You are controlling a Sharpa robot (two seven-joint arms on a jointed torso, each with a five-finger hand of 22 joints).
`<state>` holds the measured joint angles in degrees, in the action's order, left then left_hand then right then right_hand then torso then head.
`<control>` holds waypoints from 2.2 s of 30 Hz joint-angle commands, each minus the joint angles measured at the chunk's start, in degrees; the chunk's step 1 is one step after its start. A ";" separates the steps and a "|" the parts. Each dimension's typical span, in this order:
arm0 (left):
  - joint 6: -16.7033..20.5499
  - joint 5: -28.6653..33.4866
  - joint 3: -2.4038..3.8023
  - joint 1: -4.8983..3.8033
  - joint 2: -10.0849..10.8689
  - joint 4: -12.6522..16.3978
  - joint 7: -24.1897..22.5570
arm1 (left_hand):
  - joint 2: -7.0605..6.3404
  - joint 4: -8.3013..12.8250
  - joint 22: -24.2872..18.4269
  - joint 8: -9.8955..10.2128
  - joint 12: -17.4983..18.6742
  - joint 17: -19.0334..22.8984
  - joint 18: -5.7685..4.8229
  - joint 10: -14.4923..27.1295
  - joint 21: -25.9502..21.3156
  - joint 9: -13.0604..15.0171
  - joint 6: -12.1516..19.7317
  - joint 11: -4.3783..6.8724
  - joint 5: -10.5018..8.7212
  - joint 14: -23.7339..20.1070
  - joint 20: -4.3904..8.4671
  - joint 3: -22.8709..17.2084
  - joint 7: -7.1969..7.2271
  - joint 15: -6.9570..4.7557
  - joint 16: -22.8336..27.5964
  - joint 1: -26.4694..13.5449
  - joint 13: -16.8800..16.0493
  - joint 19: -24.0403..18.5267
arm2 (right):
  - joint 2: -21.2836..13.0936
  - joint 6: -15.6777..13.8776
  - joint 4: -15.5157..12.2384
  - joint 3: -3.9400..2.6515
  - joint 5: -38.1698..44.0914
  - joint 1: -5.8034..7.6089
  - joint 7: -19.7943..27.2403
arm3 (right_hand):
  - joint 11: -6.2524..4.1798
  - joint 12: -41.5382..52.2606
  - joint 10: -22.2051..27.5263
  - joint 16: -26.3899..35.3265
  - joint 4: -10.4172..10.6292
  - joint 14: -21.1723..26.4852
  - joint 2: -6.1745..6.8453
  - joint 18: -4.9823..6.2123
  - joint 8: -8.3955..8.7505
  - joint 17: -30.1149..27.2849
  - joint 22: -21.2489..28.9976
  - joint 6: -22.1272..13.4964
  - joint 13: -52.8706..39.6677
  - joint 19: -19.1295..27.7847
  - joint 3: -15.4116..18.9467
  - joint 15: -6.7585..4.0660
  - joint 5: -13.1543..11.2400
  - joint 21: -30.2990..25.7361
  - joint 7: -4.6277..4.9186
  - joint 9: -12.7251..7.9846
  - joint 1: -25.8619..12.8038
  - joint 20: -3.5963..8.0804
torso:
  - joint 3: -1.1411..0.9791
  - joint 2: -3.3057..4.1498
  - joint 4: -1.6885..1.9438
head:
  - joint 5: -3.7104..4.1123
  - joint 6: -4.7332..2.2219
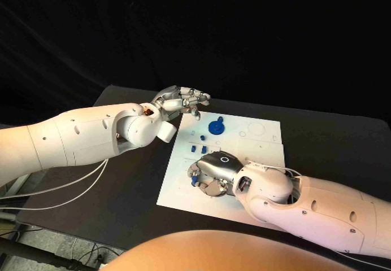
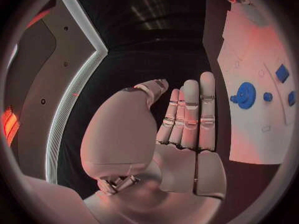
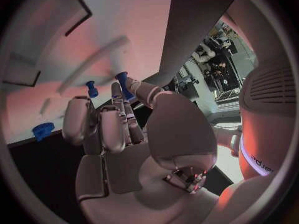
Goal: Assemble the parts on the task board
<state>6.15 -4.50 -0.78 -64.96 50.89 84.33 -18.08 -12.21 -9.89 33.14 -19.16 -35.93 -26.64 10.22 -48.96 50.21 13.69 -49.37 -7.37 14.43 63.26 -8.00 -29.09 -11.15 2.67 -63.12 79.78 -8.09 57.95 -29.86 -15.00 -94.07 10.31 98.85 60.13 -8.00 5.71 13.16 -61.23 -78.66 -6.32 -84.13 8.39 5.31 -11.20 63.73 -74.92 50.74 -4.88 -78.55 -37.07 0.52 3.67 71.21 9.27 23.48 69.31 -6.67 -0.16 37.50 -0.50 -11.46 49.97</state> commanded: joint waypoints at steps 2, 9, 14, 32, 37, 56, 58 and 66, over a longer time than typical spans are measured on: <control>-1.01 0.24 0.03 -0.06 0.03 0.19 -0.15 | 0.28 -0.03 -0.08 0.32 0.15 0.06 0.36 0.51 -0.21 -0.02 0.47 0.07 -0.12 -0.09 -0.03 0.18 0.03 0.09 0.31 0.00 0.08 0.41 | -0.15 -0.71 -0.01 0.03 0.80 -0.04 0.11 | 0.09 -0.22 0.94 0.32 -0.12 -0.78 0.61 -0.25 0.36 -0.24 -0.39 -0.62 0.12 0.58 0.34 0.49 -0.03 -0.61 0.10 -0.12 -0.28 -0.15 | -0.01 -0.01 -0.03 | 0.00 -0.03; -1.16 0.24 0.03 -0.06 0.17 0.24 0.11 | 0.29 -0.09 -0.14 0.32 0.16 0.07 0.36 0.57 -0.28 -0.02 0.48 0.07 -0.11 -0.13 -0.04 0.21 0.03 0.10 0.33 -0.01 0.10 0.43 | -1.10 -6.26 -0.63 0.05 0.23 -0.04 1.40 | 1.21 1.36 9.03 3.98 -0.47 2.36 2.04 1.50 2.21 -7.73 5.14 -3.93 0.18 5.98 2.16 1.51 -0.30 -8.92 -0.43 -0.61 -0.39 -1.09 | -0.03 0.00 -0.08 | 0.12 -0.13; -1.23 0.24 0.03 -0.06 0.24 0.24 0.18 | 0.29 -0.09 -0.14 0.32 0.16 0.07 0.36 0.57 -0.28 -0.02 0.48 0.07 -0.11 -0.13 -0.04 0.21 0.03 0.10 0.33 -0.01 0.10 0.43 | -3.06 -11.14 -2.14 0.02 -1.25 0.07 3.26 | 1.92 5.61 15.05 5.46 -0.34 4.85 2.41 2.48 3.05 -11.67 8.39 -6.07 -0.81 9.26 5.08 2.21 -0.07 -14.16 -0.98 -0.50 -0.38 -1.78 | -0.04 -0.05 -0.04 | 0.30 -0.20; -1.21 0.24 -0.02 -0.06 0.25 0.15 0.27 | 0.31 -0.13 -0.19 0.32 0.19 0.09 0.35 0.68 -0.37 -0.01 0.49 0.05 -0.11 -0.20 -0.05 0.24 0.04 0.12 0.37 0.01 0.13 0.41 | -24.41 -5.86 -9.88 -1.14 -36.86 6.93 4.13 | -3.32 40.90 -6.16 -3.17 5.65 -2.06 0.36 -1.23 -4.21 3.85 -3.55 3.00 -23.54 -2.72 10.58 -2.38 3.70 2.24 -1.84 2.58 -4.42 2.12 | 0.20 -0.37 -0.20 | 5.05 -1.05; -1.11 0.24 -0.09 -0.05 0.07 -0.08 0.12 | 0.31 -0.13 -0.19 0.32 0.19 0.09 0.35 0.68 -0.37 -0.01 0.49 0.05 -0.11 -0.20 -0.05 0.24 0.04 0.12 0.37 0.01 0.13 0.41 | -32.04 -3.66 -13.76 -0.71 -38.06 6.72 0.33 | -3.13 62.84 -12.59 -6.33 8.07 -3.16 0.64 -2.27 -7.88 10.83 -7.21 1.24 -55.40 -5.17 12.20 -2.09 3.48 6.98 -2.01 4.26 -5.30 2.22 | 0.07 -0.95 -0.89 | 6.29 -1.14; -1.61 0.24 -0.24 -0.02 -0.92 -0.76 0.13 | 0.27 -0.14 -0.24 0.32 0.19 0.11 0.35 0.72 -0.44 -0.01 0.50 0.05 -0.11 -0.27 -0.05 0.29 0.05 0.13 0.39 0.04 0.14 0.41 | -35.80 -6.67 -16.34 0.31 -27.75 1.29 -8.92 | -2.86 59.83 -8.58 -6.25 11.21 -2.93 3.20 -2.07 -9.01 10.71 -6.99 -0.73 -51.63 -4.61 16.52 -1.82 4.75 6.14 -1.83 4.47 -7.61 1.92 | 0.37 -1.81 -1.67 | 8.95 -1.16; -1.62 0.24 -0.25 -0.02 -0.92 -0.77 0.14 | 0.27 -0.14 -0.24 0.32 0.19 0.11 0.35 0.72 -0.44 -0.01 0.50 0.05 -0.11 -0.27 -0.05 0.29 0.05 0.13 0.39 0.04 0.14 0.41 | -35.10 -6.80 -16.14 0.35 -27.36 0.78 -9.33 | -2.87 59.90 -8.68 -6.27 11.30 -2.94 3.19 -2.09 -9.05 10.75 -7.05 -0.71 -51.80 -4.65 16.60 -1.83 4.76 6.22 -1.85 4.48 -7.64 1.92 | 0.36 -1.79 -1.67 | 8.85 -1.14; -1.79 0.24 -0.25 -0.01 -0.78 -0.69 0.22 | 0.27 -0.14 -0.24 0.32 0.19 0.11 0.35 0.72 -0.44 -0.01 0.50 0.05 -0.11 -0.27 -0.05 0.29 0.05 0.13 0.39 0.04 0.14 0.41 | -32.35 -7.96 -14.89 0.42 -26.82 -0.90 -9.40 | -2.93 60.01 -8.92 -6.38 11.83 -3.00 2.88 -2.12 -9.29 11.05 -7.16 -0.55 -52.18 -4.72 16.95 -1.86 4.72 6.34 -1.91 4.53 -7.76 1.93 | 0.34 -1.78 -1.68 | 8.60 -0.77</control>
<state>5.48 -4.50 -1.07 -64.94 50.16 83.50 -17.55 -12.21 -9.88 32.95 -19.16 -35.93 -26.61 10.22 -48.54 49.98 13.69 -49.37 -7.37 14.43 63.26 -8.00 -29.09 -11.15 2.67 -63.13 79.78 -8.00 57.95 -62.58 -22.11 -109.18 10.72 70.22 59.41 -16.33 2.84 73.08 -69.67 -84.77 5.45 -84.01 11.39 3.50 -20.17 74.73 -74.93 50.42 -57.01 -83.18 -20.39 -1.45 8.20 77.35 7.49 27.96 61.89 -4.74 0.19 35.69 -2.20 -2.76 49.10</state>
